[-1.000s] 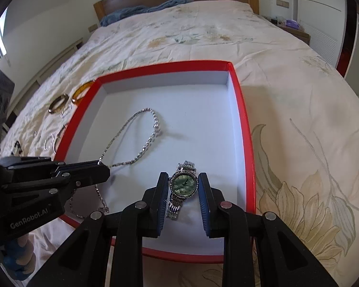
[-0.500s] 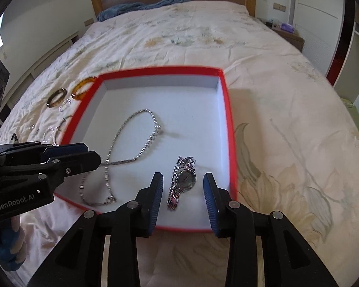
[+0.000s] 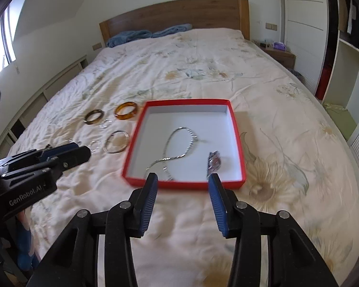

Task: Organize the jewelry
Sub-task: 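Withdraw both tools from the box back toward the remaining jewelry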

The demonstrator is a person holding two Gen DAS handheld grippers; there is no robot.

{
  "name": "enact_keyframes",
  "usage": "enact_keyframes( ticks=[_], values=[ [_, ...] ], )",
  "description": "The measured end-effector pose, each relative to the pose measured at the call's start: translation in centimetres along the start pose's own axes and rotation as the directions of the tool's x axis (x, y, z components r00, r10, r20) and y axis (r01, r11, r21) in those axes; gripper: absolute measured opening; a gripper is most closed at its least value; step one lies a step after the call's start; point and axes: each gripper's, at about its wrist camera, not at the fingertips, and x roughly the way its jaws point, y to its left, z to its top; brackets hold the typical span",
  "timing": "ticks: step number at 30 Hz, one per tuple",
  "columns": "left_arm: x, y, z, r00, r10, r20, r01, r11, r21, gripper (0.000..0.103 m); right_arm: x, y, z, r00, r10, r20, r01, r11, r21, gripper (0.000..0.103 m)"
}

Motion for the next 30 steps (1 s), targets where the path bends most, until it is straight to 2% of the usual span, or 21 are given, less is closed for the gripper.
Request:
enact_keyframes(
  ticks=[5, 12, 30],
  values=[
    [-5.2, 1.5, -1.8, 0.997, 0.042, 0.062, -0.041, 0.999, -0.017, 0.027, -3.1, 2.8, -1.8, 0.999, 0.02, 0.031, -0.02, 1.0, -0.003, 0.046],
    [-10.6, 3.6, -3.8, 0.99, 0.082, 0.117, -0.078, 0.996, -0.035, 0.027, -6.6, 6.8, -3.5, 0.996, 0.052, 0.069, -0.05, 0.998, -0.027, 0.047],
    [-20.1, 7.5, -8.6, 0.96, 0.178, 0.218, -0.161, 0.983, -0.091, 0.027, -13.8, 14.8, -6.0, 0.982, 0.101, 0.159, -0.079, 0.987, -0.139, 0.053]
  ],
)
